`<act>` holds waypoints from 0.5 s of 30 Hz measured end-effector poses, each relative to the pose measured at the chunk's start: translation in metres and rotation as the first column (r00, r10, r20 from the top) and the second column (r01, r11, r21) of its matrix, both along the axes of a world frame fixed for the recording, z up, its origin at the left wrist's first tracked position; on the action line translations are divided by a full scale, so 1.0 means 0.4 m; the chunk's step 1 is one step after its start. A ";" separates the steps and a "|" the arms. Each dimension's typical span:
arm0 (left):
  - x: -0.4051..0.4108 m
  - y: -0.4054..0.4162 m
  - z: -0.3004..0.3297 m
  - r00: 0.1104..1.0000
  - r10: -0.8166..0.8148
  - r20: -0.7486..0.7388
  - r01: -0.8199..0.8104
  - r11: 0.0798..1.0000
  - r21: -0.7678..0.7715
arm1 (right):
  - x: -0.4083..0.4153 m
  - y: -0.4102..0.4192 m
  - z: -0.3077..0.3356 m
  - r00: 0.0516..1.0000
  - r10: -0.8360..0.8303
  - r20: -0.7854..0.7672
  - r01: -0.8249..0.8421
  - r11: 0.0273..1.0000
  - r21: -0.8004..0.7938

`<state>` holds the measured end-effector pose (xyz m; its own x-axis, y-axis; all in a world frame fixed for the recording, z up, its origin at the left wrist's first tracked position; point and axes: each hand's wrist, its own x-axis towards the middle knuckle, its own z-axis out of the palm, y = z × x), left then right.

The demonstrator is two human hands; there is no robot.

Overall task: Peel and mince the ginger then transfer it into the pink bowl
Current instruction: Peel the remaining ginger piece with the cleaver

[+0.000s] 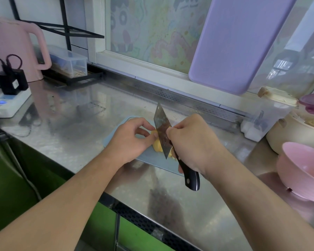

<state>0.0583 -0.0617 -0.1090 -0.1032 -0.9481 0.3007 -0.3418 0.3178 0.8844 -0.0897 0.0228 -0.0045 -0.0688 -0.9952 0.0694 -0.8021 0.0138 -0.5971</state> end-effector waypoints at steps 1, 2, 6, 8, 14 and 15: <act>0.000 -0.002 -0.002 1.000 0.004 0.000 -0.004 1.000 0.000 | -0.002 -0.002 0.005 1.000 0.000 0.003 0.000 1.000 0.001; 0.000 -0.004 -0.003 1.000 0.006 -0.004 -0.006 1.000 0.003 | -0.004 -0.005 0.009 1.000 -0.002 0.010 0.002 1.000 0.005; -0.001 -0.005 -0.004 1.000 0.007 -0.007 -0.007 1.000 0.021 | -0.006 -0.021 0.016 1.000 0.026 -0.003 -0.026 0.999 0.041; -0.002 -0.002 -0.003 1.000 -0.006 -0.017 0.006 1.000 0.014 | -0.005 -0.032 0.011 1.000 0.000 0.021 -0.002 0.998 0.057; -0.001 0.002 -0.001 1.000 -0.003 -0.022 0.004 1.000 0.008 | -0.001 -0.063 0.001 0.998 -0.027 0.053 0.022 0.996 0.088; -0.001 0.001 -0.002 1.000 -0.006 -0.021 0.006 1.000 0.006 | -0.002 -0.067 -0.002 0.997 -0.034 0.062 0.028 0.995 0.093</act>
<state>0.0580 -0.0611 -0.1099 -0.1024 -0.9495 0.2967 -0.3213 0.3139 0.8934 -0.0903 -0.0040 -0.0053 -0.1007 -0.9945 -0.0277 -0.7607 0.0949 -0.6422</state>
